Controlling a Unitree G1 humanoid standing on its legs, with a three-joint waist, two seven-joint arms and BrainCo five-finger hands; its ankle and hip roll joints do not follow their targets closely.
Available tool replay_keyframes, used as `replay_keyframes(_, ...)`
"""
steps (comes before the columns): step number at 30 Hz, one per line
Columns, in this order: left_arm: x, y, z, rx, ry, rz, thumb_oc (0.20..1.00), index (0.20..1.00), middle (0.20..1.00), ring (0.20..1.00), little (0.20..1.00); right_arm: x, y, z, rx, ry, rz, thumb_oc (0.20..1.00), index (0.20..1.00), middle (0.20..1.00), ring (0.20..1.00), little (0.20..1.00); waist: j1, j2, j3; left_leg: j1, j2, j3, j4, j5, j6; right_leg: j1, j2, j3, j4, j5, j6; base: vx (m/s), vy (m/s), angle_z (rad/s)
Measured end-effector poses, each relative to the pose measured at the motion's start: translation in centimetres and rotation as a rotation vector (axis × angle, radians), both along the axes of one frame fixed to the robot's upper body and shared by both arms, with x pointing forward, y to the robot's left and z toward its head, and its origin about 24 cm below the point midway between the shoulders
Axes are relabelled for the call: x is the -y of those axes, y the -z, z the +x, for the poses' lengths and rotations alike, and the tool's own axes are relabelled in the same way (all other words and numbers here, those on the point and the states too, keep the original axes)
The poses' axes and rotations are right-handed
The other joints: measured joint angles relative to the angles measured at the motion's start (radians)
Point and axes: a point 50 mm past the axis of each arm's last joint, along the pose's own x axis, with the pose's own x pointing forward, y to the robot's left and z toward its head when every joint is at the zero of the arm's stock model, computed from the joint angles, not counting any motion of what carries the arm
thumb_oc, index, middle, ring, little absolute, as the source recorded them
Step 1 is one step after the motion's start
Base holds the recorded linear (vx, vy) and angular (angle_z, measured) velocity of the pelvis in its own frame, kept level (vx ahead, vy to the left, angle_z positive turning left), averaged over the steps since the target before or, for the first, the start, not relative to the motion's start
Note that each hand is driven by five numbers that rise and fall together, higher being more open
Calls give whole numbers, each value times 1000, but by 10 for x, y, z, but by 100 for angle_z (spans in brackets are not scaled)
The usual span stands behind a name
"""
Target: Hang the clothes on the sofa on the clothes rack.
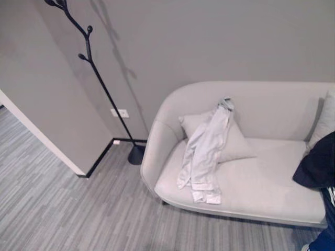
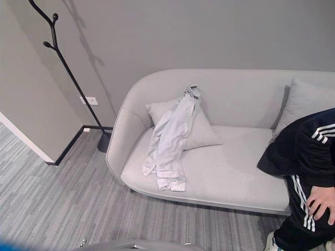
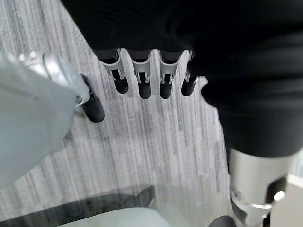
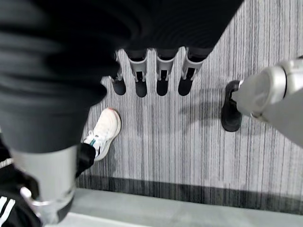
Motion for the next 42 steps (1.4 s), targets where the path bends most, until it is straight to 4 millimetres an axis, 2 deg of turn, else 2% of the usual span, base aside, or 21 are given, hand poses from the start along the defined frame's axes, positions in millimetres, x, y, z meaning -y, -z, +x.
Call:
replay_keyframes(8, 7, 1, 4, 13, 65, -23, 1000, 1000, 1000, 1000, 1000, -1, 0, 15, 21, -91, -2, 1000, 1000, 1000, 1000, 1000, 0, 7, 0, 9, -1, 17, -2, -3, -4, 2, 1, 17, -2, 0, 0, -5, 15, -5)
replay_keyframes(14, 8, 1, 6, 30, 87, -29, 1000, 1000, 1000, 1000, 1000, -5, 1, 5, -26, -162, 30, 1000, 1000, 1000, 1000, 1000, -3, 7, 0, 16, -2, 22, -3, -3, -4, 6, 1, 24, -2, 2, 2, -1, 9, -2)
replay_keyframes(19, 9, 1, 6, 21, 140, -27, 1000, 1000, 1000, 1000, 1000, -6, 2, 6, -35, -230, 33, 1000, 1000, 1000, 1000, 1000, -2, 6, 0, 17, 0, 22, -3, -4, -5, 6, 3, 24, -1, 2, 2, 0, 0, 0)
replay_keyframes(25, 9, 1, 6, 15, 178, -22, 1000, 1000, 1000, 1000, 1000, -9, 2, 8, -72, -414, 38, 1000, 1000, 1000, 1000, 1000, 0, 5, -1, 20, 3, 22, -2, -4, -5, 10, 6, 25, -2, 3, 1, 0, 0, 0)
replay_keyframes(33, 9, 1, 4, 10, 177, -22, 1000, 1000, 1000, 1000, 1000, -10, 2, 8, -92, -503, 39, 1000, 1000, 1000, 1000, 1000, 4, 2, -2, 34, 6, 21, -2, -5, -5, 27, 10, 24, -8, 4, 0, -21, -21, 0)
replay_keyframes(36, 7, 1, 2, 0, 164, -21, 1000, 1000, 1000, 1000, 1000, -11, 3, 8, -100, -533, 42, 1000, 1000, 1000, 1000, 1000, 29, -26, 14, -34, -5, 9, 142, -10, -23, 28, 7, 29, -14, 8, -7, -155, -33, -1)
replay_keyframes(37, 6, 0, 9, 16, 164, -17, 1000, 1000, 1000, 1000, 1000, -12, 3, 10, -96, -535, 43, 1000, 1000, 1000, 1000, 1000, 32, -50, 33, -114, -26, -19, 274, -2, -35, 29, -10, 29, -25, 16, -20, -23, 44, 19)
replay_keyframes(38, 6, 0, 19, 41, 171, -14, 1000, 1000, 1000, 1000, 1000, -12, 3, 13, -89, -537, 40, 1000, 1000, 1000, 1000, 1000, 37, -68, 58, -158, -38, -39, 355, 10, -66, 46, -22, 31, -41, 25, -35, 37, 73, 0)
replay_keyframes(39, 7, 0, 15, 30, 163, -18, 1000, 1000, 1000, 1000, 1000, -11, 2, 13, -94, -541, 38, 1000, 1000, 1000, 1000, 1000, 57, -79, 65, -170, -36, -41, 364, 22, -73, 56, -27, 30, -65, 36, -39, 47, 72, -19)
replay_keyframes(42, 5, 0, 8, 9, 159, -15, 1000, 1000, 1000, 1000, 1000, -10, 2, 16, -96, -571, 30, 1000, 1000, 1000, 1000, 1000, 50, -79, 67, -185, -4, -63, 239, 23, -71, 63, -22, -1, -96, 40, -38, 129, 92, -2)
